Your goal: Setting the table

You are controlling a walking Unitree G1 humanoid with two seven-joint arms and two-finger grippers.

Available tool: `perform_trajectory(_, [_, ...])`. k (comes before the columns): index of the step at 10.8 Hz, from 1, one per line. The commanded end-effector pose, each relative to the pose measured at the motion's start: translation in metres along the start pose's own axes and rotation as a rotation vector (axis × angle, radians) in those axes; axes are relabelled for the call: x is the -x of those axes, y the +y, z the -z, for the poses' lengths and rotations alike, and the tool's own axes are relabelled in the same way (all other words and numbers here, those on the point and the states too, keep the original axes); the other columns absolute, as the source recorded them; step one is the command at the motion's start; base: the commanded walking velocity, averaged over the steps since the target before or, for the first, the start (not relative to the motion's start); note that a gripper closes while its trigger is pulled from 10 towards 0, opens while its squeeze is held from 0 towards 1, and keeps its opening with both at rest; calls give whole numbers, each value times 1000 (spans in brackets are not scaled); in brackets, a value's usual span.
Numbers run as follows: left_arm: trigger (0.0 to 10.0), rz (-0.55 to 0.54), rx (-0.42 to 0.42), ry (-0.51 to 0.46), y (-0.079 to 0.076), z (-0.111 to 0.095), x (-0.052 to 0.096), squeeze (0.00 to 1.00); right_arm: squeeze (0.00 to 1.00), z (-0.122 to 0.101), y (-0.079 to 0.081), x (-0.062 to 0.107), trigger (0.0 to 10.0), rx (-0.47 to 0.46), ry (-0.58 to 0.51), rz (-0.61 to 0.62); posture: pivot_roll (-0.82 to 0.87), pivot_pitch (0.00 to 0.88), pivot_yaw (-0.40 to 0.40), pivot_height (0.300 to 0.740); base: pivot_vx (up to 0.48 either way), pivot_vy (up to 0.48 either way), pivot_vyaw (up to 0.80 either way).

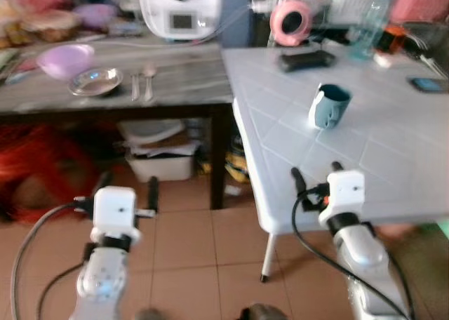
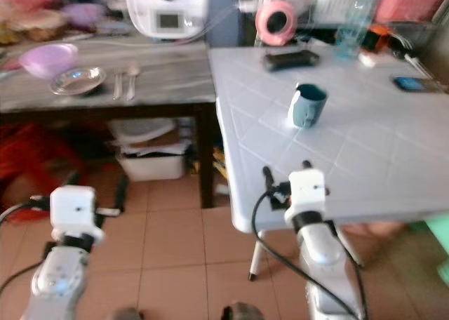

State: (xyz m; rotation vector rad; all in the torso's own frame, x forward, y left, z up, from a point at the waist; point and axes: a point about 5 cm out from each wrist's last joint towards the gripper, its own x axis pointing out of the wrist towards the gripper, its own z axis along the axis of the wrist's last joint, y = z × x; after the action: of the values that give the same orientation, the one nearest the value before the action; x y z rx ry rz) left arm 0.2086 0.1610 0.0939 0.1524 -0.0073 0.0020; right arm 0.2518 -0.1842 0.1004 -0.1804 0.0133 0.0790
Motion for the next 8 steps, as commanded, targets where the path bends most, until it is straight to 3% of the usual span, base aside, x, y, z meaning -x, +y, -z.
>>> perform_trajectory(1, [10000, 11, -17, -17, 3, -5, -3, 0, 0, -2, 0, -3, 10000, -6, -2, 9, 43, 73, 19, 740, 0, -461, 0])
perform_trajectory(3, [10000, 28, -29, -25, 2, -7, -5, 0, 0, -6, 2, -7, 10000, -28, -11, 6, 45, 74, 23, 740, 142, -405, 0])
perform_trajectory(5, [10000, 49, -35, -13, -1, -6, -4, 0, 0, -7, 4, -12, 10000, 53, -18, 20, 49, 83, 27, 740, 366, -306, 0])
perform_trajectory(6, [10000, 74, -50, 20, -3, -2, -3, 0, 0, -8, 8, -12, 10000, 4, -35, 22, 50, 86, 32, 740, 371, -300, 0])
perform_trajectory(8, [10000, 89, -36, 53, -4, 2, -6, 0, 0, -4, 11, -9, 10000, 7, -8, 33, 49, 92, 47, 740, 371, -300, 0])
